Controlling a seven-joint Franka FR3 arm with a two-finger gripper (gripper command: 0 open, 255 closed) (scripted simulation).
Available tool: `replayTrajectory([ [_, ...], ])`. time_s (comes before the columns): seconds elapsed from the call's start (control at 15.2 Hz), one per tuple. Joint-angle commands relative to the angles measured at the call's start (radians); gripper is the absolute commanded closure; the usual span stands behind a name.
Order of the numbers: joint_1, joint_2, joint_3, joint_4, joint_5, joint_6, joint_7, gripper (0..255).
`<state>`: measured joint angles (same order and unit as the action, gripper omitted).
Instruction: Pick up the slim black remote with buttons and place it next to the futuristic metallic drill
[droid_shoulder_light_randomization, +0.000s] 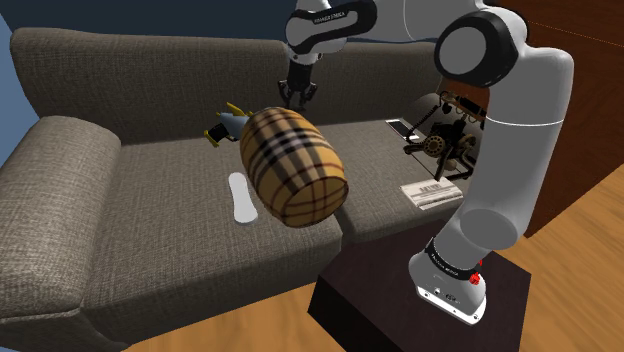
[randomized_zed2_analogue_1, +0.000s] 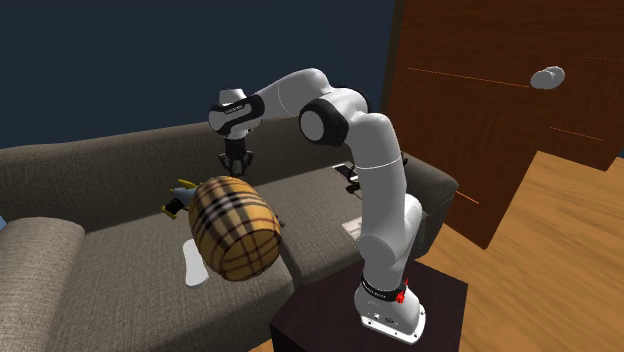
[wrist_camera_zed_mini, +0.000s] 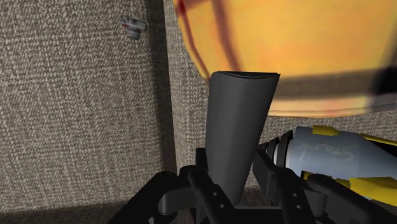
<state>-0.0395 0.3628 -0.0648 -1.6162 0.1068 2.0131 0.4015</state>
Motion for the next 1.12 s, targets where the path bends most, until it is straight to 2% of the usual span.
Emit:
replayTrajectory([
  [0.0,0.000,0.003,0.000,-0.024,0.001,0.026,-0.003,255],
  [1.06,-0.001,0.088,0.006,-0.119,0.017,0.205,-0.023,255],
])
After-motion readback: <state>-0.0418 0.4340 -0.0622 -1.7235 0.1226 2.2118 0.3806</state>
